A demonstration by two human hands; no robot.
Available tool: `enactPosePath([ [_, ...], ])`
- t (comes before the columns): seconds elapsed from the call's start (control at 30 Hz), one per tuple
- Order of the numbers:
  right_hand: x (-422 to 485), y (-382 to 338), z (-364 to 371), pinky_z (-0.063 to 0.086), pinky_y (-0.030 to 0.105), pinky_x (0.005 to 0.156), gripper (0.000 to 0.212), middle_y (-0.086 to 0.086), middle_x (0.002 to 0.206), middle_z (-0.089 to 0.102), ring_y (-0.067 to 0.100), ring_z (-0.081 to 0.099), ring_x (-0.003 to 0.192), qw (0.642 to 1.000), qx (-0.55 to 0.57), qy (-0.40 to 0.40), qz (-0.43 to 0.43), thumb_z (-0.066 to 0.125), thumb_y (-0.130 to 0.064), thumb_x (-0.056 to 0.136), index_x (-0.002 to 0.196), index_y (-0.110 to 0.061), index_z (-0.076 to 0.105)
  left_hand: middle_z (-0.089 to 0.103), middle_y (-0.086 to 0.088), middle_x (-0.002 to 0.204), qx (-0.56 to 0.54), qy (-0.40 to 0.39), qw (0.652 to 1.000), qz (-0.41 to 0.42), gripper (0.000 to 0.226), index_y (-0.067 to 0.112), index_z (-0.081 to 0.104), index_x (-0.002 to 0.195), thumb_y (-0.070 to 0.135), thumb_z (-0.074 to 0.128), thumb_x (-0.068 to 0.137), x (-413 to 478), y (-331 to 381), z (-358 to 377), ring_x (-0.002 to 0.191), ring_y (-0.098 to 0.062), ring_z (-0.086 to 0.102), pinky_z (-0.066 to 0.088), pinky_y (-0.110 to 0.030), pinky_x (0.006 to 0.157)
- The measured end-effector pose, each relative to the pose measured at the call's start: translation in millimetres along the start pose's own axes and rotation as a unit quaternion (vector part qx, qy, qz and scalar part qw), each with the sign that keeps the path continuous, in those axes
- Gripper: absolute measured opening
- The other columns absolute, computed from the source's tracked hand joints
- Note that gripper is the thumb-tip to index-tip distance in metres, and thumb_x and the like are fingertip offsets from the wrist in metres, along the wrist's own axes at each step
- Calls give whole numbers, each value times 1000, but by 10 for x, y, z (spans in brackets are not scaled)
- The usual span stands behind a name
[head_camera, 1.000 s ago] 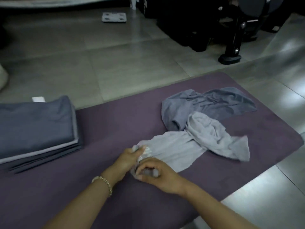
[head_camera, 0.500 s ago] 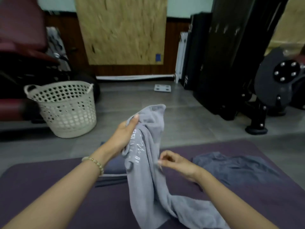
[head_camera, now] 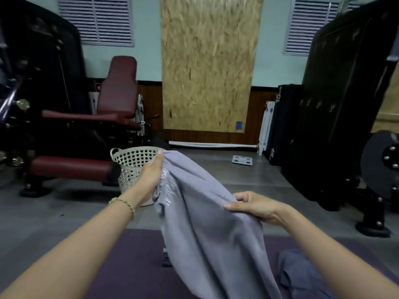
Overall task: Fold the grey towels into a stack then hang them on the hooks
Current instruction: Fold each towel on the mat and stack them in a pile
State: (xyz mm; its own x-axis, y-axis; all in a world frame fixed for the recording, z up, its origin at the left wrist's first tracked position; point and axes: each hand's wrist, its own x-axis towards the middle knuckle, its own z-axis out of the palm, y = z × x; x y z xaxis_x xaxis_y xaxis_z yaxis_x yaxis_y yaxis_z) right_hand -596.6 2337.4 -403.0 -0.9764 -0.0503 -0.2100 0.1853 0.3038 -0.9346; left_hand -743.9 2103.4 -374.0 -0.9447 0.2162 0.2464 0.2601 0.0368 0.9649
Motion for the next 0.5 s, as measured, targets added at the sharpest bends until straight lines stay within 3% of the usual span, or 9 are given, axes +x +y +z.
enactPosePath([
  [0.03, -39, -29, 38, 52, 27, 86, 74, 12, 110, 70, 18, 65, 97, 1000, -13, -19, -3, 84, -50, 60, 109, 1, 64, 66, 3, 89, 6, 5, 1000, -1, 44, 20, 62, 110, 47, 30, 101, -25, 5, -55, 89, -13, 63, 48, -23, 74],
  [0.1, -94, -104, 154, 52, 21, 77, 51, 5, 98, 72, 11, 65, 89, 999, -11, -27, -28, 80, -48, 68, 95, -6, 66, 64, 3, 83, 18, 24, 1000, -7, 44, 17, 62, 109, 45, 29, 101, -84, 7, -128, 80, -11, 61, 45, -19, 66],
  [0.17, -114, -208, 229, 45, 13, 59, 24, -5, 76, 65, 2, 60, 68, 997, 13, 26, -66, 70, -34, 82, 76, -16, 55, 64, 0, 80, 36, 40, 998, -29, 46, 13, 62, 105, 43, 29, 102, -122, -28, -204, 75, -12, 60, 45, -23, 65],
  [0.23, -131, -371, 212, 40, 14, 55, 23, -8, 69, 59, 1, 55, 63, 994, 37, 56, -85, 63, -27, 88, 71, -21, 49, 65, -9, 86, 51, 54, 995, -60, 51, 7, 63, 102, 45, 30, 101, -127, -85, -293, 78, -20, 60, 48, -31, 72],
  [0.33, -199, -689, 180, 44, 18, 63, 23, -8, 74, 64, 5, 59, 71, 997, -73, -19, 9, 71, -37, 77, 78, -21, 54, 63, -15, 103, 30, 96, 991, -83, 51, 6, 60, 113, 44, 29, 102, -106, -107, -391, 91, -25, 58, 47, -34, 80],
  [0.43, -292, -838, 219, 45, 13, 52, 23, -12, 66, 69, -1, 63, 58, 951, -254, -70, 161, 72, -37, 81, 85, -16, 62, 61, -13, 116, -16, 149, 984, -96, 51, 8, 52, 128, 44, 29, 102, -90, -68, -453, 100, -27, 57, 47, -35, 89],
  [0.5, -295, -770, 229, 38, 11, 48, 24, -12, 61, 65, -1, 56, 51, 955, -247, -67, 152, 71, -40, 79, 81, -17, 65, 61, -13, 111, -32, 158, 977, -140, 50, 8, 52, 126, 45, 28, 101, -112, -56, -515, 97, -27, 58, 48, -36, 87],
])
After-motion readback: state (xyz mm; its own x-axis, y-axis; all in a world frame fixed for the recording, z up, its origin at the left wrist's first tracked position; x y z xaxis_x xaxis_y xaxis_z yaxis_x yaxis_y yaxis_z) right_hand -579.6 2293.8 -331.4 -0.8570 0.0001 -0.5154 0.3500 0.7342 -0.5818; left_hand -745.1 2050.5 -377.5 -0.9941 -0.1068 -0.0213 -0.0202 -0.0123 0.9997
